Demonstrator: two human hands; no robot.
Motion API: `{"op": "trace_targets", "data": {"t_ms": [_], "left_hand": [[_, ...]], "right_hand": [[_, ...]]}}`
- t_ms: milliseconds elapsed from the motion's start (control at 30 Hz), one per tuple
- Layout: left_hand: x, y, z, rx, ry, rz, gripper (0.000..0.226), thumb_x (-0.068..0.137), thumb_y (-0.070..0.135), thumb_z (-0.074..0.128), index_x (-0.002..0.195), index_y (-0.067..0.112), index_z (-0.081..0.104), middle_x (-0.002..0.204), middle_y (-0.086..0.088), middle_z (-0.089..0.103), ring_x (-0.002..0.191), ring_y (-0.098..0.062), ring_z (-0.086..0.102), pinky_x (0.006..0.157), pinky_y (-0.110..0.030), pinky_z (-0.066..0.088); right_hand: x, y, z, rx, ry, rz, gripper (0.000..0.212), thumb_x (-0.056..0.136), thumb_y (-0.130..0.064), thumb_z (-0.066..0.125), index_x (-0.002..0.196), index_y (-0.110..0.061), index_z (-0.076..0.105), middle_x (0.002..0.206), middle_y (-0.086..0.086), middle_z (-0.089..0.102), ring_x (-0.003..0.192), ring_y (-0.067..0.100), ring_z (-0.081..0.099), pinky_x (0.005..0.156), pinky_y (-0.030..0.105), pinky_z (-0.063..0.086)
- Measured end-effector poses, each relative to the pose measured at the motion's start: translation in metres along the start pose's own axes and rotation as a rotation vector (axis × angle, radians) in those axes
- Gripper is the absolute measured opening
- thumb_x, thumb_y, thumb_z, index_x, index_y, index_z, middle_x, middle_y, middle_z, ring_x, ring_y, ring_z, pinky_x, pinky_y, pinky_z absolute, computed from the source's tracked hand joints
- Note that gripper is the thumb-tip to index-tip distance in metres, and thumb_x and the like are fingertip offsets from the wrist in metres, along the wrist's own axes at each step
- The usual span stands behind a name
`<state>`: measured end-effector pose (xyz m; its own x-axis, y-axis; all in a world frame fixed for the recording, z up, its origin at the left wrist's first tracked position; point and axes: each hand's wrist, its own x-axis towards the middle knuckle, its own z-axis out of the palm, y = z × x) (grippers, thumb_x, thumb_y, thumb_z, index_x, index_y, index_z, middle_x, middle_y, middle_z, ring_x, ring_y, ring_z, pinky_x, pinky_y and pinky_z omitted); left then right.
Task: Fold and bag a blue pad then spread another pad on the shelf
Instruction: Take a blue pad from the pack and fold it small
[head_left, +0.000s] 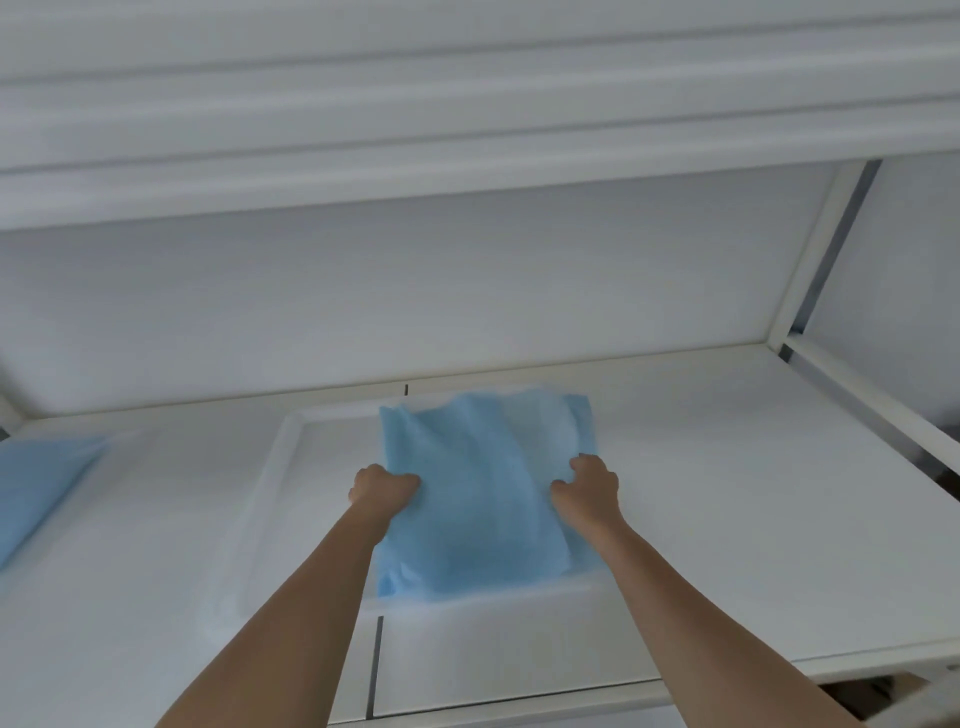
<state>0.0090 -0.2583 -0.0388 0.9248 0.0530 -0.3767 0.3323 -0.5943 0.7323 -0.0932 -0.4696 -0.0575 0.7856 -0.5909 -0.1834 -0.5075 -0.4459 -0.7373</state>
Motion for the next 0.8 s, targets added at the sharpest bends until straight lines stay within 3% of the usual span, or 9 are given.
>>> {"op": "trace_targets", "data": {"t_ms": [67, 133, 200, 300, 467, 600, 700, 800], "left_hand": [[-0.008, 0.010, -0.001, -0.066, 0.020, 0.055, 0.019, 0.074, 0.016, 0.063, 0.064, 0.003, 0.053, 0.069, -0.009, 0.052, 0.059, -0.023, 0.051, 0.054, -0.026, 0.040], [-0.013, 0.022, 0.001, -0.090, 0.034, 0.128, 0.040, 0.078, 0.009, 0.060, 0.049, 0.013, 0.032, 0.053, -0.002, 0.031, 0.047, -0.017, 0.029, 0.048, -0.023, 0.024], [-0.020, 0.035, 0.004, -0.097, 0.058, 0.217, 0.044, 0.078, 0.009, 0.057, 0.050, 0.017, 0.024, 0.054, -0.001, 0.023, 0.049, -0.017, 0.020, 0.050, -0.024, 0.017], [-0.033, 0.057, 0.009, -0.115, 0.050, 0.321, 0.036, 0.075, 0.012, 0.056, 0.053, 0.016, 0.029, 0.060, -0.007, 0.027, 0.056, -0.018, 0.025, 0.053, -0.028, 0.020], [-0.048, 0.091, 0.029, -0.120, 0.029, 0.427, 0.013, 0.068, 0.027, 0.054, 0.065, 0.014, 0.053, 0.075, -0.003, 0.046, 0.066, -0.017, 0.045, 0.061, -0.031, 0.035], [-0.063, 0.115, 0.057, -0.144, -0.015, 0.479, 0.012, 0.072, 0.026, 0.058, 0.074, 0.014, 0.057, 0.084, -0.002, 0.052, 0.076, -0.020, 0.054, 0.071, -0.038, 0.048], [-0.075, 0.129, 0.082, -0.169, -0.086, 0.514, 0.006, 0.078, 0.019, 0.058, 0.076, 0.015, 0.054, 0.084, -0.001, 0.045, 0.075, -0.017, 0.047, 0.071, -0.033, 0.041], [-0.085, 0.140, 0.108, -0.135, -0.198, 0.526, 0.012, 0.067, 0.029, 0.055, 0.074, 0.019, 0.055, 0.080, -0.003, 0.046, 0.073, -0.014, 0.046, 0.068, -0.031, 0.036]], "right_hand": [[0.001, -0.004, -0.002, -0.003, 0.055, -0.046, 0.045, 0.089, -0.010, 0.049, 0.133, -0.002, 0.044, 0.142, 0.009, 0.042, 0.130, 0.030, 0.035, 0.102, 0.036, 0.033], [0.003, -0.008, -0.005, 0.010, 0.112, -0.099, 0.045, 0.089, -0.009, 0.049, 0.133, 0.000, 0.046, 0.143, 0.010, 0.042, 0.130, 0.030, 0.037, 0.103, 0.034, 0.032], [0.005, -0.012, -0.010, 0.050, 0.155, -0.135, 0.046, 0.089, -0.007, 0.048, 0.134, 0.001, 0.045, 0.144, 0.010, 0.041, 0.129, 0.030, 0.037, 0.104, 0.032, 0.031], [0.008, -0.015, -0.022, 0.093, 0.231, -0.177, 0.049, 0.089, -0.005, 0.047, 0.137, 0.002, 0.042, 0.147, 0.009, 0.037, 0.130, 0.030, 0.036, 0.105, 0.032, 0.030], [0.018, -0.010, -0.056, 0.096, 0.334, -0.211, 0.051, 0.087, -0.004, 0.049, 0.137, 0.003, 0.042, 0.149, 0.009, 0.035, 0.129, 0.031, 0.036, 0.102, 0.031, 0.030], [0.024, 0.007, -0.089, 0.085, 0.394, -0.184, 0.053, 0.087, -0.004, 0.049, 0.138, 0.003, 0.039, 0.150, 0.009, 0.032, 0.128, 0.033, 0.036, 0.102, 0.035, 0.032], [0.028, 0.022, -0.115, 0.073, 0.427, -0.145, 0.054, 0.087, -0.006, 0.049, 0.139, 0.001, 0.038, 0.151, 0.007, 0.031, 0.126, 0.034, 0.035, 0.099, 0.042, 0.037], [0.031, 0.037, -0.139, 0.025, 0.440, -0.122, 0.056, 0.087, -0.007, 0.049, 0.141, 0.000, 0.036, 0.152, 0.006, 0.029, 0.127, 0.033, 0.034, 0.099, 0.045, 0.039]]}}
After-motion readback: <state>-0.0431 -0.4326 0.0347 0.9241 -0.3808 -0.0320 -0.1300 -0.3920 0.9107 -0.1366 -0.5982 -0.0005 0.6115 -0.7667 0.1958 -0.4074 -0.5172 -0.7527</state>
